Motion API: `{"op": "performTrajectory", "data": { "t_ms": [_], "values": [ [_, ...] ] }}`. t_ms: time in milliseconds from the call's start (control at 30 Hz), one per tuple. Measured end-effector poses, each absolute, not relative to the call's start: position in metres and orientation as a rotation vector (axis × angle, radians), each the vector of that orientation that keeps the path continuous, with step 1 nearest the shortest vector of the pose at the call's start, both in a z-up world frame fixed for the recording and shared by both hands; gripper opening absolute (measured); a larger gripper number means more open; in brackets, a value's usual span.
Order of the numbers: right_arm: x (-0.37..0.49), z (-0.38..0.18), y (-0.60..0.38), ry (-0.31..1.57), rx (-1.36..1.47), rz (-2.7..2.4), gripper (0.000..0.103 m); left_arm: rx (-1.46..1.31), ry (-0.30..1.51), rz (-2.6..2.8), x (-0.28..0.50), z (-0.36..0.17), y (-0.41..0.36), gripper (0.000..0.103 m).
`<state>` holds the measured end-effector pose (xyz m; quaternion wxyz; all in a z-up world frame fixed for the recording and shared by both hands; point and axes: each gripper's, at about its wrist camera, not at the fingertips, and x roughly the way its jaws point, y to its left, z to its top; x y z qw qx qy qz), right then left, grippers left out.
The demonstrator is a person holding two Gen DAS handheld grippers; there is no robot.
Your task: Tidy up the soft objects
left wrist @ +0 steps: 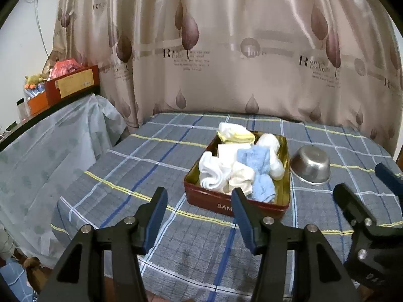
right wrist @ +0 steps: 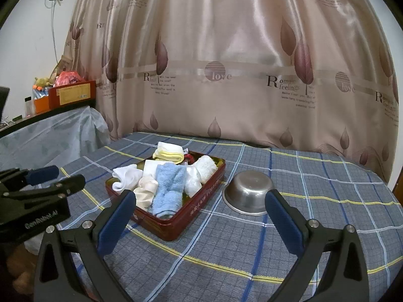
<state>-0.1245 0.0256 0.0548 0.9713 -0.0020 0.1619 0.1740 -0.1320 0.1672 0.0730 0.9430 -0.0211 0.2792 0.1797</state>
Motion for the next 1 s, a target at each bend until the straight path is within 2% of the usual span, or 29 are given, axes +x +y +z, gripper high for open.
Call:
{"op": "performTrajectory", "data": {
  "t_ms": [700, 933, 1000],
  "values": [
    [-0.127, 0.057, 0.026, 0.328, -0.006, 0.356, 0.101, -0.065, 0.571, 0.309, -0.138, 0.080, 0.164, 0.061],
    [-0.128, 0.055, 0.025, 0.339, -0.013, 0.362, 0.101, -0.006, 0.582, 0.330, -0.135, 0.073, 0.155, 0.074],
    [-0.127, 0.053, 0.021, 0.344, -0.010, 0.360, 0.101, -0.007, 0.572, 0.321, -0.136, 0.073, 0.153, 0.074]
  ]
}}
